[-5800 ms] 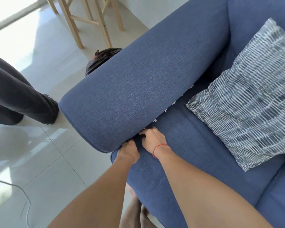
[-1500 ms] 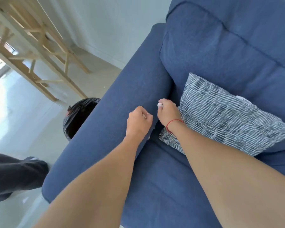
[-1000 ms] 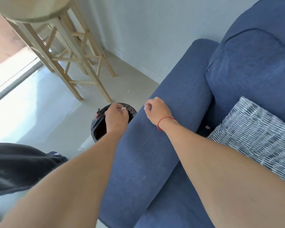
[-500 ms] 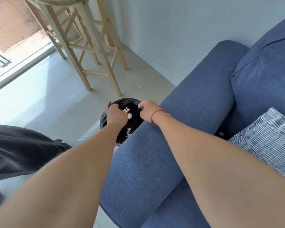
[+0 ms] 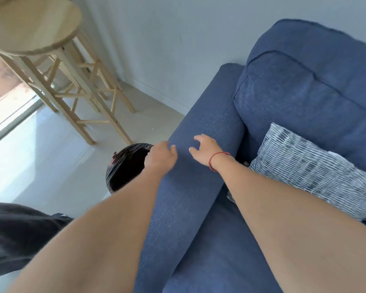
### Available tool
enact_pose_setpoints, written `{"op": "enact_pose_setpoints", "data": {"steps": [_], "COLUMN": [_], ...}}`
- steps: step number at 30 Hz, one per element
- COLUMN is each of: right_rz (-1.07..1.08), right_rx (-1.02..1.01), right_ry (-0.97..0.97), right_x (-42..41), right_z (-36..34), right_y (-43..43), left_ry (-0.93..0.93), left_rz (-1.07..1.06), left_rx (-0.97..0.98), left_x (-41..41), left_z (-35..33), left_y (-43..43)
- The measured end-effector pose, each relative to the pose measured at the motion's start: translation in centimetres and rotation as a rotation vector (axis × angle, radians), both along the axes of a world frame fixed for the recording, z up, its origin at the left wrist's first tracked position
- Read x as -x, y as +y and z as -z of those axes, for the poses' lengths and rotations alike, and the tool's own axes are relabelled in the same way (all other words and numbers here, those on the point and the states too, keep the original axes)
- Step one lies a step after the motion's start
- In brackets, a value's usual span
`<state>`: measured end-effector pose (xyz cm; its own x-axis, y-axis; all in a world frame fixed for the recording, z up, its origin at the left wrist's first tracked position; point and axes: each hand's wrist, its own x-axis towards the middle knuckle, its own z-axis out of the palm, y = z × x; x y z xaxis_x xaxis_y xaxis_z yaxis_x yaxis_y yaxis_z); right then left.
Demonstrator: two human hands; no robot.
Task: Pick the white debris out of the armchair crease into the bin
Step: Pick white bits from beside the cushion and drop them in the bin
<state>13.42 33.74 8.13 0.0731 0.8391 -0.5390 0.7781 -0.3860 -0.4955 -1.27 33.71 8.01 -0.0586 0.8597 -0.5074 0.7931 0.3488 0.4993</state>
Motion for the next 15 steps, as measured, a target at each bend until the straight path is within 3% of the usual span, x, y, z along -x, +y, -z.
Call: {"op": "enact_pose_setpoints", "data": {"steps": [12, 15], "right_rz": [0.181, 0.176], "right_rx": [0.074, 0.069], "right_ry": [0.006, 0.007], "right_x": [-14.1, -15.2], "right_z": [-1.6, -0.4], "right_y": [-10.1, -11.4], "left_ry": [-0.132, -0.131], "left_rz": [0.211, 0.205], "left_rx": [-0.016, 0.080], "left_x": [-14.2, -15.7], "left_z": [-0.8, 0.9], "left_y": [-7.1, -9.5]}}
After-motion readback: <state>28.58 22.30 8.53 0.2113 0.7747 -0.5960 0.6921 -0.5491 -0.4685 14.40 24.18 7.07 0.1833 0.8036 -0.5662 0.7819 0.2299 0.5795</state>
